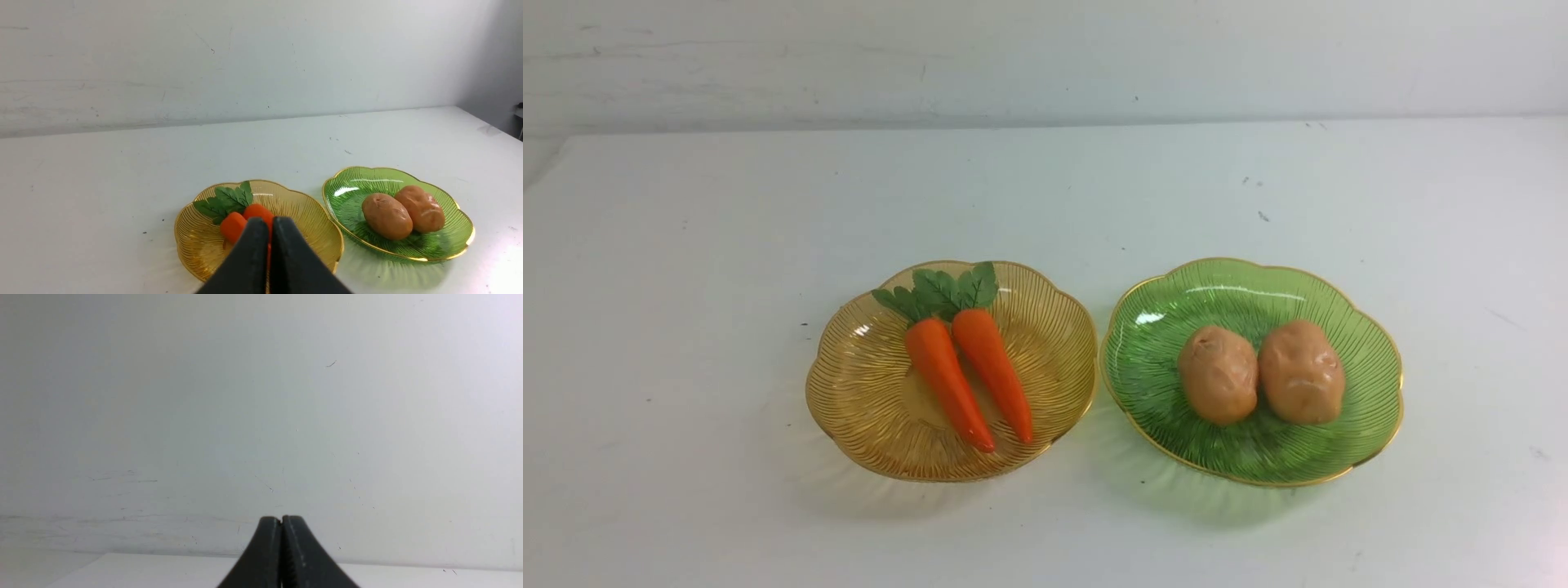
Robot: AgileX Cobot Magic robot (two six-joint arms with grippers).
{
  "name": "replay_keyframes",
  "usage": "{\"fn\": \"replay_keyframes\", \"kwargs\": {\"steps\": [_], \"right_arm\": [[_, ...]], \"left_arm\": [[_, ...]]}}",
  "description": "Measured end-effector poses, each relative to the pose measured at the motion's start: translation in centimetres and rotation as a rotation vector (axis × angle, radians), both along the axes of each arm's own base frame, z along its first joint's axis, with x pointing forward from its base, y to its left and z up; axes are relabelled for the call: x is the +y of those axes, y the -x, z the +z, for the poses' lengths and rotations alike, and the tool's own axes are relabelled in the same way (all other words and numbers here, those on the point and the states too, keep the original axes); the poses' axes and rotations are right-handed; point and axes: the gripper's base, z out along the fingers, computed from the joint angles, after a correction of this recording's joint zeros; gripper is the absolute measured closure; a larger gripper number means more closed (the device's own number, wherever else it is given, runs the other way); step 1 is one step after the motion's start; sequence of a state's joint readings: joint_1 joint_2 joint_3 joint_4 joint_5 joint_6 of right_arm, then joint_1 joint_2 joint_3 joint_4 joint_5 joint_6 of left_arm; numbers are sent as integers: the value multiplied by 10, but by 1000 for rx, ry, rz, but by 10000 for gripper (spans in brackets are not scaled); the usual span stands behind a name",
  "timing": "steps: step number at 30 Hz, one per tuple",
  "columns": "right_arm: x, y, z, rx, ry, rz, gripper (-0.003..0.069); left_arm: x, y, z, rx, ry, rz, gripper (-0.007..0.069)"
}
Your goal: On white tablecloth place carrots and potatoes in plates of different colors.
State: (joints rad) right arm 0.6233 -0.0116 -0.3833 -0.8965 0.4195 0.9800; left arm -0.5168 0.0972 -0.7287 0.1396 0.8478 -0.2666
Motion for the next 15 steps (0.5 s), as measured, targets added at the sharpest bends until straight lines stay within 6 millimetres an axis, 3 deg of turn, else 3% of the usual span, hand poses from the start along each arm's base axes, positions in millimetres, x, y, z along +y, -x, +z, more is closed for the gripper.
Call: {"fn": "replay_keyframes", "kwargs": {"steps": [3,6,8,10,11,15], "right_arm": [[0,0,0,0,0,0,673],[0,0,0,1,0,-1,673],[0,0,0,-4,0,4,673],[0,0,0,-4,0,4,673],[0,0,0,-4,0,4,673],[0,0,0,-4,-1,5,673]], "left_arm": [[-6,-8,-17,-58,-32,30,627],[-13,-19,-51,-109,-75,133,627],[-14,-23,-62,-112,-89,166,627],[-17,-38,-95,-71,-143,272,627],[-17,-39,-97,-67,-146,270,627],[-15,-54,-150,46,-240,338,627]]}}
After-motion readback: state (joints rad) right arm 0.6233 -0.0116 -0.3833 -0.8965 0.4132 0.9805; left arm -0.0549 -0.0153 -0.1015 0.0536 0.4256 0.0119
